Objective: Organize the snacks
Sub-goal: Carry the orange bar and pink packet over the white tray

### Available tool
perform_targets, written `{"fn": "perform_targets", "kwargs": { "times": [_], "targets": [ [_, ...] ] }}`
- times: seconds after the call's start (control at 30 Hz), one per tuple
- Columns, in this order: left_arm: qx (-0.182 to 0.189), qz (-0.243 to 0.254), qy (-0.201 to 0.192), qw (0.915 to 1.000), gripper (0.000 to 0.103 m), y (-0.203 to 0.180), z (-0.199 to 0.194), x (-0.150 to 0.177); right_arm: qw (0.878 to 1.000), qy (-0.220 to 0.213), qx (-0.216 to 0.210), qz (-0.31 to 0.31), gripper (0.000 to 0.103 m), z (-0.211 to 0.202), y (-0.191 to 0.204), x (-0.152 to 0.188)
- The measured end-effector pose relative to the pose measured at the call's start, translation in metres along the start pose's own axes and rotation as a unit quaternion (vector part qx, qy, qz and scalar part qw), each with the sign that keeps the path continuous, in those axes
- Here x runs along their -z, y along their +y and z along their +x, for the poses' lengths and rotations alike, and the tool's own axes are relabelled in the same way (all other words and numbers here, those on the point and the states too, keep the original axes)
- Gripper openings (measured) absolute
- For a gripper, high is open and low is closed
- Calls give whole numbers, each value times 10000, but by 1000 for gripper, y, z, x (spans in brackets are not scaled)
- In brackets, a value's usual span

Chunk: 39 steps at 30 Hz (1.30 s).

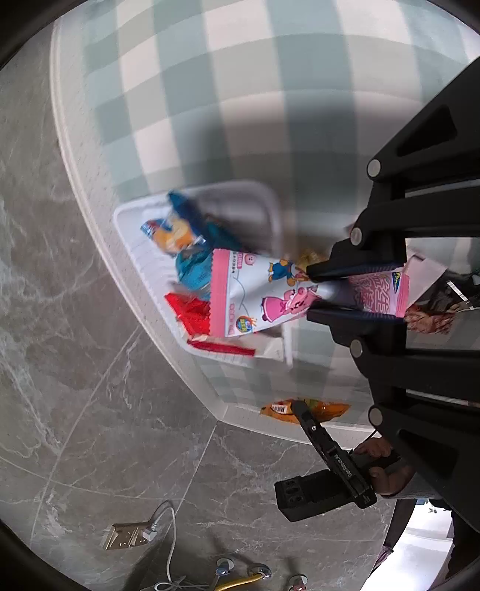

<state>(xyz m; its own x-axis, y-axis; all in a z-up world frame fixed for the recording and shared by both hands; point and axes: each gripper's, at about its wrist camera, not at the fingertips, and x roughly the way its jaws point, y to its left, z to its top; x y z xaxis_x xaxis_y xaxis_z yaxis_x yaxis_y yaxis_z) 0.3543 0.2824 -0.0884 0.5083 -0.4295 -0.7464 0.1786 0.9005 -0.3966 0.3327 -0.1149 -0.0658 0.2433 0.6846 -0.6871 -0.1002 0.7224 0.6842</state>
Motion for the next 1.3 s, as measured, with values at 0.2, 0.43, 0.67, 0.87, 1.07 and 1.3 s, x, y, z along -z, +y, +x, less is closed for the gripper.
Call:
{"fn": "perform_targets", "kwargs": {
  "times": [0.2,0.43,0.67,0.87,1.07,1.3],
  "targets": [
    [25,-177,-34,9998,18,10,12,-18,9999,58,-41,-110,18,17,11,-21],
    [-38,-295,-61,9995,18,21,26,-39,9998,117,-55,-152,18,36,17,-46],
    [-50,-415,-74,9991,18,28,41,-54,9997,158,-7,-195,18,53,23,-66],
    [-95,-500,-55,9987,18,34,51,-59,9996,192,42,-212,18,66,25,-79],
    [-101,-578,-25,9983,18,41,63,-65,9995,210,91,-194,18,78,24,-93],
    [-124,-637,1,9979,18,44,77,-72,9994,253,180,-149,18,91,19,-102]
  ]
}}
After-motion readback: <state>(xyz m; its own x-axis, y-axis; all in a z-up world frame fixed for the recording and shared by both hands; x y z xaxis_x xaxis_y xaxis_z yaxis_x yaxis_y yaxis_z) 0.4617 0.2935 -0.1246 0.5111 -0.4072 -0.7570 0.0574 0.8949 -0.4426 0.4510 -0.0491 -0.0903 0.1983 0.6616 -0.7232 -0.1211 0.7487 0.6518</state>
